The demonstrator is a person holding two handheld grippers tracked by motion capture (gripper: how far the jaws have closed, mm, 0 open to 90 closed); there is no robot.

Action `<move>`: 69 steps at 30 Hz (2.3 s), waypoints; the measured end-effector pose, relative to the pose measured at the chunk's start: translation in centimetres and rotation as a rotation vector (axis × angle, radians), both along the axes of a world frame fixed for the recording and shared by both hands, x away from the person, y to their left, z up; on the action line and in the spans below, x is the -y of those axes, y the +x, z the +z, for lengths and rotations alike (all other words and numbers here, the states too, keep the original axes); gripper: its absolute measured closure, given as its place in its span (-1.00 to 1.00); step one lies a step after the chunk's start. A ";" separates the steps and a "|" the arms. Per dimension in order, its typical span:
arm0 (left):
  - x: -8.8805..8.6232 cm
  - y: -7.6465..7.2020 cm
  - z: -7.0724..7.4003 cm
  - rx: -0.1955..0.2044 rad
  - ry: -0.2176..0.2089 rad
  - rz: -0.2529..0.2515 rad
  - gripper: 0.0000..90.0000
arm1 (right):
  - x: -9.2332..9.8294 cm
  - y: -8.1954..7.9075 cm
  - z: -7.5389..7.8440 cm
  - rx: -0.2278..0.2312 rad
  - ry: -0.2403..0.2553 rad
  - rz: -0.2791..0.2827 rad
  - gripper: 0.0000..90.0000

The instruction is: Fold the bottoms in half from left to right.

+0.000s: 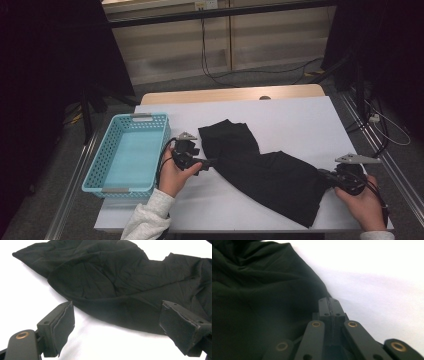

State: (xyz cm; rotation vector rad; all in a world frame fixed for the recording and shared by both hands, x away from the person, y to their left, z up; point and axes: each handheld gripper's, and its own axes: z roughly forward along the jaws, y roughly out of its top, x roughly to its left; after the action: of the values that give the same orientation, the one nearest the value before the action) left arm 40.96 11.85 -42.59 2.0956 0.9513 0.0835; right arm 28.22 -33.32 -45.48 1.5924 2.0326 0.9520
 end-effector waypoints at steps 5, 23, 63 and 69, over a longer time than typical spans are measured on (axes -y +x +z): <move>-0.1 -0.1 0.1 0.005 -0.001 0.006 -0.70 | 0.1 0.4 0.2 0.046 -0.003 0.000 0.80; -0.4 0.7 0.2 0.020 -0.012 0.054 -0.69 | -0.8 0.4 -0.5 -0.003 0.002 0.029 0.97; 1.9 7.4 -1.2 0.070 0.084 0.098 -0.28 | -4.5 1.0 1.2 0.068 0.050 0.166 -0.37; 2.7 8.6 -2.2 0.098 0.104 0.115 -0.14 | -5.6 1.3 0.8 0.056 0.050 0.200 -0.37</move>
State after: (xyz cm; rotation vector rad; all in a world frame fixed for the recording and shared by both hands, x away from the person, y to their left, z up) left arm 49.57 9.20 -44.75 2.1093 1.0260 0.2983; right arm 29.52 -27.77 -44.64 1.3890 2.1754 1.1132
